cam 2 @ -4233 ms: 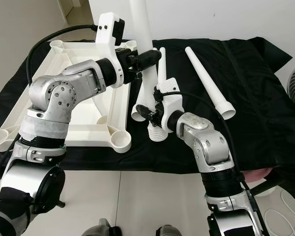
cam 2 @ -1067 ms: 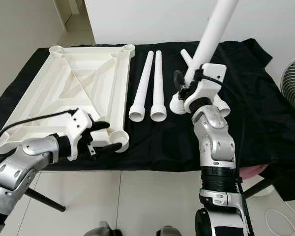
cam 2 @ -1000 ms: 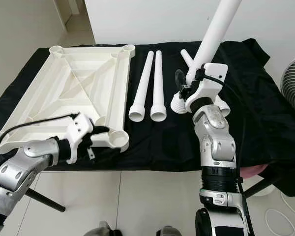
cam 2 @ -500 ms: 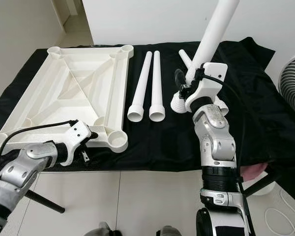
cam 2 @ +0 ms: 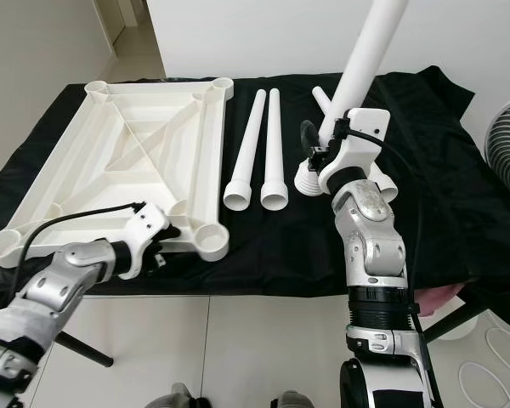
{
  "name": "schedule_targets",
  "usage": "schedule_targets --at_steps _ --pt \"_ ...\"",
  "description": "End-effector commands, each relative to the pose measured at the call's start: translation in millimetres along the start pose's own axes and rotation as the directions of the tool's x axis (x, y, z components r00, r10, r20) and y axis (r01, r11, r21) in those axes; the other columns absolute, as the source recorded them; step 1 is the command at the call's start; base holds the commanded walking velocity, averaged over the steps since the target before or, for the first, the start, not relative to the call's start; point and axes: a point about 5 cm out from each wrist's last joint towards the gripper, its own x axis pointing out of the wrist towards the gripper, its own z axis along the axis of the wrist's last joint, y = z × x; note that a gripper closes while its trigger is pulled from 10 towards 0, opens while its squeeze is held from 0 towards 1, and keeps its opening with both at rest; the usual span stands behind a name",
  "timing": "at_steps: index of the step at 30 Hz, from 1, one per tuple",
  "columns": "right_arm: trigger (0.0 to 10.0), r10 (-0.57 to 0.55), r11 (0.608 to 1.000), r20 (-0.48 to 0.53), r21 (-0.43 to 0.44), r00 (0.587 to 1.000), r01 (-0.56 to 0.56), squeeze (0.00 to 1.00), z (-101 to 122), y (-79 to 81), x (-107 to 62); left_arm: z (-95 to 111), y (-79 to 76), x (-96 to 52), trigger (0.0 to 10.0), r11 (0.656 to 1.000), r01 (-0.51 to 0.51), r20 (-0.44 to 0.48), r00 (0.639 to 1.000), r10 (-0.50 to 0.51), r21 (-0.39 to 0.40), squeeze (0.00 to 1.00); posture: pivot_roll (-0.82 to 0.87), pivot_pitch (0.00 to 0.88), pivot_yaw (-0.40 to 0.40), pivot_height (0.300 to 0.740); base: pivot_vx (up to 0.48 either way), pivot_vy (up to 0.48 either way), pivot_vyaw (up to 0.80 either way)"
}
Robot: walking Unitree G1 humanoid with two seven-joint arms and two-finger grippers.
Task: Building children table
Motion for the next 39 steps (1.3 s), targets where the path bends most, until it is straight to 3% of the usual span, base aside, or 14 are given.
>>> schedule_targets --at_steps 1,10,11,12,13,19,29,30,31,36,37,38,39 --pt "10.0 0.012 1.000 0.026 0.000 1.000 -0.012 0.00 5 3.5 2.4 6 6.4 3.6 0.0 0.989 -0.146 0.033 0.989 0.146 -0.016 0.00 -0.16 0.042 0.073 0.740 0.000 0.000 0.00" --pt "10.0 0.021 1.000 0.023 -0.007 1.000 -0.021 0.00 5 5.4 2.9 24 -5.8 18.8 0.0 0.996 -0.093 0.097 0.991 0.091 0.015 0.00 -0.18 0.050 0.072 0.740 0.000 0.000 0.00" --pt "10.0 0.023 1.000 0.023 -0.008 0.999 -0.023 0.00 5 5.9 3.0 26 -9.0 22.6 2.2 0.996 -0.085 0.105 0.991 0.082 0.021 0.00 -0.18 0.050 0.072 0.740 0.000 0.000 0.00" --pt "10.0 0.023 1.000 0.023 -0.008 0.999 -0.023 0.00 5 5.9 3.0 26 -9.0 22.6 2.2 0.996 -0.085 0.105 0.991 0.082 0.021 0.00 -0.18 0.050 0.072 0.740 0.000 0.000 0.00" --pt "10.0 0.027 1.000 0.023 -0.008 0.999 -0.027 0.00 5 6.9 3.1 27 -12.1 25.9 10.0 0.996 -0.076 0.107 0.992 0.071 0.037 0.00 -0.18 0.056 0.076 0.740 0.000 0.000 0.00" --pt "10.0 0.060 0.998 0.003 -0.015 0.998 -0.060 0.00 -1 14.6 0.8 34 -24.9 32.8 10.0 0.997 -0.028 0.131 0.991 0.018 0.076 0.00 -0.18 0.063 0.081 0.740 0.000 0.000 0.00" --pt "10.0 0.076 0.997 -0.017 -0.026 0.997 -0.076 0.00 -7 20.8 2.0 45 -38.6 39.9 10.0 0.997 0.020 0.174 0.984 -0.034 0.078 0.00 -0.17 0.065 0.082 0.740 0.000 0.000 0.00" --pt "10.0 0.080 0.996 -0.021 -0.031 0.997 -0.080 0.00 -7 21.5 2.4 48 -41.2 42.0 10.0 0.997 0.032 0.186 0.981 -0.045 0.069 0.73 -0.16 0.067 0.082 0.740 0.000 0.000 0.00" --pt "10.0 0.085 0.996 -0.024 -0.039 0.996 -0.086 0.00 -8 22.1 2.4 51 -43.0 43.3 10.0 0.997 0.038 0.196 0.979 -0.050 0.067 1.00 -0.16 0.066 0.081 0.740 0.000 0.000 0.00" --pt "10.0 0.108 0.992 -0.038 -0.064 0.993 -0.110 0.00 -12 26.1 1.4 58 -47.4 44.9 10.0 0.996 0.043 0.219 0.974 -0.059 0.079 1.00 -0.16 0.066 0.082 0.740 0.000 0.000 0.00" --pt "10.0 0.116 0.990 -0.044 -0.071 0.992 -0.119 0.00 -15 28.1 0.8 61 -48.8 45.0 10.0 0.996 0.041 0.231 0.971 -0.059 0.083 0.22 -0.15 0.065 0.082 0.740 0.000 0.000 0.00" --pt "10.0 0.127 0.988 -0.052 -0.076 0.991 -0.131 0.00 -19 30.8 -0.2 64 -50.7 45.0 10.0 0.996 0.037 0.243 0.968 -0.055 0.079 0.00 -0.15 0.064 0.082 0.740 0.000 0.000 0.00" --pt "10.0 0.127 0.988 -0.052 -0.076 0.991 -0.131 0.00 -19 30.8 -0.2 64 -50.7 45.0 10.0 0.996 0.037 0.243 0.968 -0.055 0.079 0.00 -0.15 0.064 0.082 0.740 0.000 0.000 0.00"
